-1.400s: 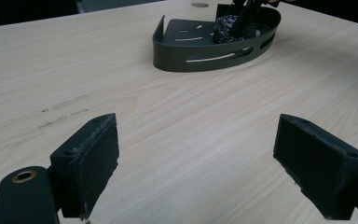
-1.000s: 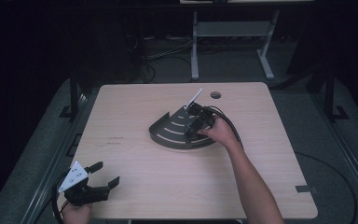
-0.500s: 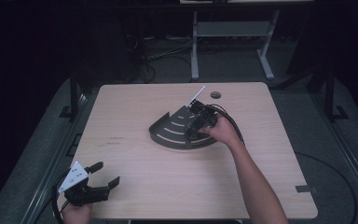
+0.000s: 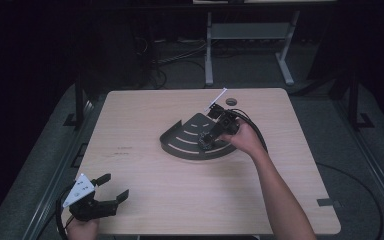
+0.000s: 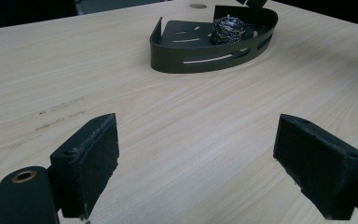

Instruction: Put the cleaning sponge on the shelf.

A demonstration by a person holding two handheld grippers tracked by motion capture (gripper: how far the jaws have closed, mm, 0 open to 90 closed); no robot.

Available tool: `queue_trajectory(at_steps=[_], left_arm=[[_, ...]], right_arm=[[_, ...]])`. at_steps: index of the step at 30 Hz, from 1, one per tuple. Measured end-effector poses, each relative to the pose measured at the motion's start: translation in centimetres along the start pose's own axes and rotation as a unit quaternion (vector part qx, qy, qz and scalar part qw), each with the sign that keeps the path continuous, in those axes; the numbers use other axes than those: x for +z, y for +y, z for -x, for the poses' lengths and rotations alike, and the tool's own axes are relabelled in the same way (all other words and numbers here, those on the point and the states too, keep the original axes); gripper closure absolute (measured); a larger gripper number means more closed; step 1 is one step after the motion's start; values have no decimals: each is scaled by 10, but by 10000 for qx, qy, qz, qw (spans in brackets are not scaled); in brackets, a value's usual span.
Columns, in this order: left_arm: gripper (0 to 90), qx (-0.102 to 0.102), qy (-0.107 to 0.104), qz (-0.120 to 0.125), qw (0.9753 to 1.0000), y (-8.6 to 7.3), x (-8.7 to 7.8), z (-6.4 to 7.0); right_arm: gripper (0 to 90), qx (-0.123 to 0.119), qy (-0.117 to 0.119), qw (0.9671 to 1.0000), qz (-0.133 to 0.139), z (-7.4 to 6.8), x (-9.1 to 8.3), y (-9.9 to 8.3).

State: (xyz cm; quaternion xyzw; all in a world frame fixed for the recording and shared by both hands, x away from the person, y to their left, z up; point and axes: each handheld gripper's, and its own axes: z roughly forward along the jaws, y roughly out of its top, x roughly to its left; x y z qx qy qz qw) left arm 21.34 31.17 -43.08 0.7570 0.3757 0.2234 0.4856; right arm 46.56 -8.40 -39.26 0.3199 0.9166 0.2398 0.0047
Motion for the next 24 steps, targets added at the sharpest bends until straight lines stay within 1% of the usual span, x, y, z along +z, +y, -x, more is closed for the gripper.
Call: queue_trajectory(at_steps=[6,9,11,18,20,24], left_arm=[[133,0,-8,-24,10000,0,1,0],[133,-7,-6,-22,10000,-1,1,0],[134,-5,-12,-17,10000,-1,1,0],[133,3,-7,-33,10000,0,1,1],[133,10,-5,-41,10000,0,2,1],[134,2,-1,-41,10000,0,2,1]], right_arm=[[186,-56,1,10000,32,-4,-8,-3],[186,-84,7,9999,92,-6,-11,-6],[186,-92,0,9999,79,-6,-13,-9],[186,-38,28,9999,159,-6,-21,-18],[186,12,89,9998,196,-5,-24,-21],[186,20,118,9996,258,-7,-30,-26]])
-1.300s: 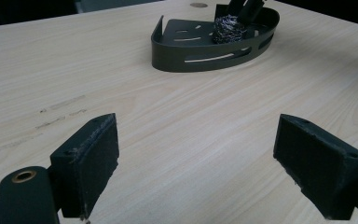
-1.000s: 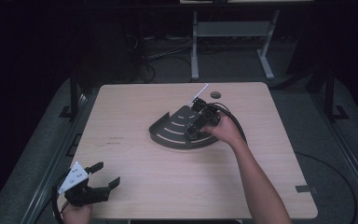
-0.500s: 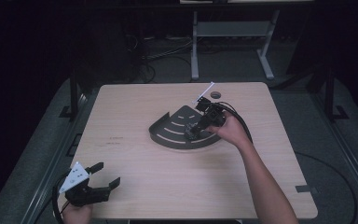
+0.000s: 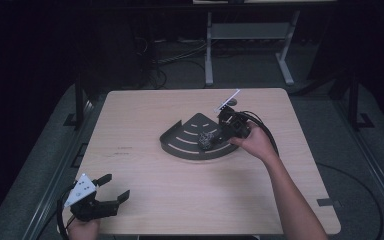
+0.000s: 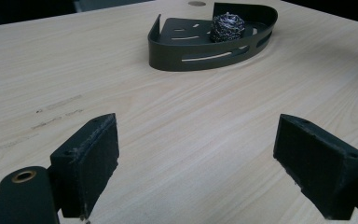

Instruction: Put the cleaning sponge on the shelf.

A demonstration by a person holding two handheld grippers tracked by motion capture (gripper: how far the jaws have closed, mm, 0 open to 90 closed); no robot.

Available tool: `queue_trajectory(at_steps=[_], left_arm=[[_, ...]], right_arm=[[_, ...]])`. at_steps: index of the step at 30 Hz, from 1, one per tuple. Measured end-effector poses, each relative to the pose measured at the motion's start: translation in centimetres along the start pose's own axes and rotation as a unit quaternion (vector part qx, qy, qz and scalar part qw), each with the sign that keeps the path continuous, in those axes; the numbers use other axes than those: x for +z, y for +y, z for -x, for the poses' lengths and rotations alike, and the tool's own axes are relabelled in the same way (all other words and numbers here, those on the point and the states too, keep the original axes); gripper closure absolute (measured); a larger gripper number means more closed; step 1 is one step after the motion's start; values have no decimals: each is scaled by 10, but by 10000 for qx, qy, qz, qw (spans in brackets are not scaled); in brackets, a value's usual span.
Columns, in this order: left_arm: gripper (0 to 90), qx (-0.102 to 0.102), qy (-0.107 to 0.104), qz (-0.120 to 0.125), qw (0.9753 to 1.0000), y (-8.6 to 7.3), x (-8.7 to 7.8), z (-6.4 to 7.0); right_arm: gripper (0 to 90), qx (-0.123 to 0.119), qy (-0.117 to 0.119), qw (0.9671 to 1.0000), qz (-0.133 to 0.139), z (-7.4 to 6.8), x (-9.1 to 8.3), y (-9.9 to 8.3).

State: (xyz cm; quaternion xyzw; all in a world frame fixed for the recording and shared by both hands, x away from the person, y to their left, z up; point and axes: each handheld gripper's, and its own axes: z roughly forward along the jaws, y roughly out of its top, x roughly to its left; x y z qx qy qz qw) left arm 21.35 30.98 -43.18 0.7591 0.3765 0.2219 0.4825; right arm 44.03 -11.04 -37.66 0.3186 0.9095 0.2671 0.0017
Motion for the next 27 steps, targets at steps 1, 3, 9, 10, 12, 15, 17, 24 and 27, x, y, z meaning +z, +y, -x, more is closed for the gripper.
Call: queue_trajectory(at_steps=[1,3,9,10,12,15,17,24,27], left_arm=[[133,1,2,2,10000,0,0,0],[134,9,4,-1,10000,0,0,0],[134,-7,6,6,10000,0,-1,0],[134,-6,6,4,10000,0,-1,0],[133,-8,13,3,10000,0,0,0],[134,-1,13,-8,10000,0,0,0],[133,10,19,-15,10000,0,0,0],[134,-1,11,-40,10000,-1,1,1],[134,-4,6,-42,10000,-1,2,1]], right_arm=[[186,7,29,10000,5,0,-1,-2],[184,-11,34,10000,2,-2,-3,-4],[184,-14,34,10000,6,-5,-6,-13],[184,-11,36,10000,8,-5,-7,-14],[183,-10,44,10000,17,-4,-7,-17],[176,-8,97,9999,-85,-4,-6,-21],[177,-42,76,9999,-102,-5,-6,-23],[175,-85,82,9999,-97,-9,-5,-34],[176,-74,105,9999,-71,-10,-6,-38]])
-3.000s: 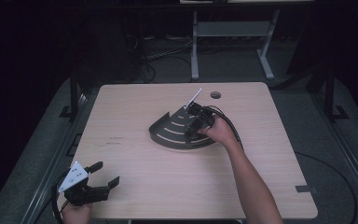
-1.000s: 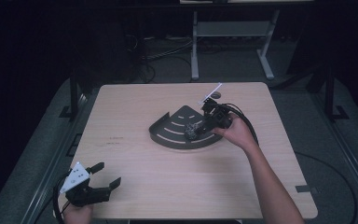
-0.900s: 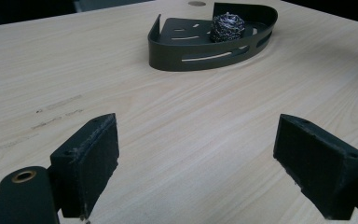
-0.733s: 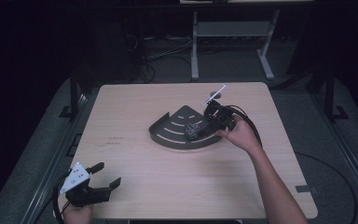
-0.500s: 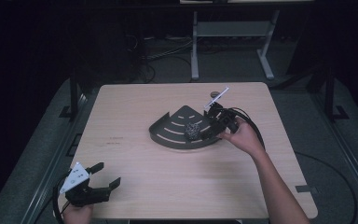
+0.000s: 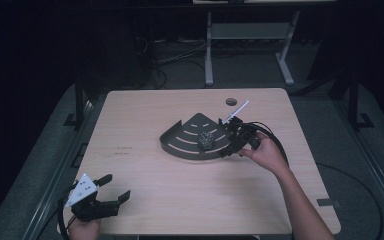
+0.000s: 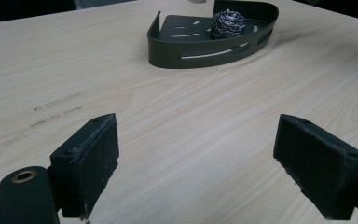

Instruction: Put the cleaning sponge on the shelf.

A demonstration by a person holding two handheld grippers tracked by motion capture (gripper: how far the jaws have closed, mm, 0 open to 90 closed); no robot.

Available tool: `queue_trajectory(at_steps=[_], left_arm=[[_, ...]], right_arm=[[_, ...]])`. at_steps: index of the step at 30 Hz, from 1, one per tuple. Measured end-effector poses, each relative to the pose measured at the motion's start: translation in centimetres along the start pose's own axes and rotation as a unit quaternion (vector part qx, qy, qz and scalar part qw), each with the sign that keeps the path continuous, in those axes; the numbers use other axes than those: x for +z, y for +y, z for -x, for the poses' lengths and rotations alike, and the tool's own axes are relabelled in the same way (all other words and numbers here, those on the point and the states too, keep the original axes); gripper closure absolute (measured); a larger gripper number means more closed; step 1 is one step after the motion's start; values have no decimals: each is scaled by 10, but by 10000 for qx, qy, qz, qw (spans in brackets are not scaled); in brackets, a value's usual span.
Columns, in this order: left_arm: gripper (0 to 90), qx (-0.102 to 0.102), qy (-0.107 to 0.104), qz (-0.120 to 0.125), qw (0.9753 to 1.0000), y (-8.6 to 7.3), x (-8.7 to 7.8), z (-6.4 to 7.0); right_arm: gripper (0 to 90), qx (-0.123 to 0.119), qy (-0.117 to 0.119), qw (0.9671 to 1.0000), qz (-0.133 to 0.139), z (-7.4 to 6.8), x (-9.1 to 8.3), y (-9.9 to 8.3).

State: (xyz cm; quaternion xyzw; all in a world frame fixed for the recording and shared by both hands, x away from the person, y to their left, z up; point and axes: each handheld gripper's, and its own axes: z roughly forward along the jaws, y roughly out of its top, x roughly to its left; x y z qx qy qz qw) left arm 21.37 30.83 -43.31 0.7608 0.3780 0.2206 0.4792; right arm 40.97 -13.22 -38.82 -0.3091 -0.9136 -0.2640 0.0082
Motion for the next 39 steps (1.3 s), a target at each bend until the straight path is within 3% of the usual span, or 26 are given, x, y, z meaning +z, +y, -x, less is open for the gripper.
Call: queue_trajectory(at_steps=[19,39], left_arm=[[134,8,28,-15,10000,-1,0,-1],[133,19,24,-45,10000,-1,0,0]], right_arm=[[174,93,106,9999,44,-3,4,-29],[173,191,64,9997,131,-3,-1,-66]])
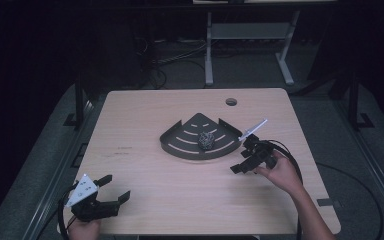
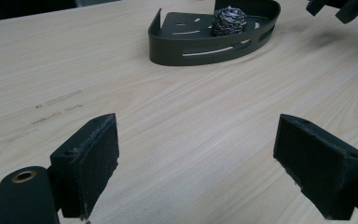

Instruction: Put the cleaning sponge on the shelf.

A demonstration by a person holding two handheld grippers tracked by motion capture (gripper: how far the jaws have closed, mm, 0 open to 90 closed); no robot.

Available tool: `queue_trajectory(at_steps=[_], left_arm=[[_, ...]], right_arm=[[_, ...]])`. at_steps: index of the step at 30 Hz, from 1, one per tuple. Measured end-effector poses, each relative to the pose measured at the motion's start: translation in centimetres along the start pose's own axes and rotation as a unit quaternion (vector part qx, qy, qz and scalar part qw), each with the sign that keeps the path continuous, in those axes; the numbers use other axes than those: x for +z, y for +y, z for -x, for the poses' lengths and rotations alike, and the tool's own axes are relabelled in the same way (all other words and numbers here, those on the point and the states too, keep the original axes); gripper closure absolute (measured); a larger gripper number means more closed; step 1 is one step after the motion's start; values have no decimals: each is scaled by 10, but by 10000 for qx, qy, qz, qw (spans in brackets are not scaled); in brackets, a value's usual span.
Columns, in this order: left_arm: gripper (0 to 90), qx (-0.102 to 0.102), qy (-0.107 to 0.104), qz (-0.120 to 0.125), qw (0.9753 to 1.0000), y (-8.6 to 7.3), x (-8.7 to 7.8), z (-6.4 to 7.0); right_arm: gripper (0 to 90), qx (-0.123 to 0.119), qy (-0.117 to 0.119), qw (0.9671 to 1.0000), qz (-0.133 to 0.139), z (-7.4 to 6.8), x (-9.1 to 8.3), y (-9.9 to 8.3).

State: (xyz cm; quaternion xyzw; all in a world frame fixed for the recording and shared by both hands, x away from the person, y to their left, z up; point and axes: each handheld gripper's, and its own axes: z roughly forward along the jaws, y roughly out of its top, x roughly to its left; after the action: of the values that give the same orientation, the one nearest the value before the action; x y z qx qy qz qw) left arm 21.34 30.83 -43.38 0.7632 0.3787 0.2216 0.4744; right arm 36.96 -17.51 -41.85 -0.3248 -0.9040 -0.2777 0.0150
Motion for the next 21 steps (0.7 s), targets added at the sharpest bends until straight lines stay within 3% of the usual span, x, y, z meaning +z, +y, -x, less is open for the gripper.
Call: queue_trajectory(at_steps=[21], left_arm=[[134,20,9,-28,10000,0,0,0]], right_arm=[[174,109,-100,9999,-13,-2,-8,-41]])
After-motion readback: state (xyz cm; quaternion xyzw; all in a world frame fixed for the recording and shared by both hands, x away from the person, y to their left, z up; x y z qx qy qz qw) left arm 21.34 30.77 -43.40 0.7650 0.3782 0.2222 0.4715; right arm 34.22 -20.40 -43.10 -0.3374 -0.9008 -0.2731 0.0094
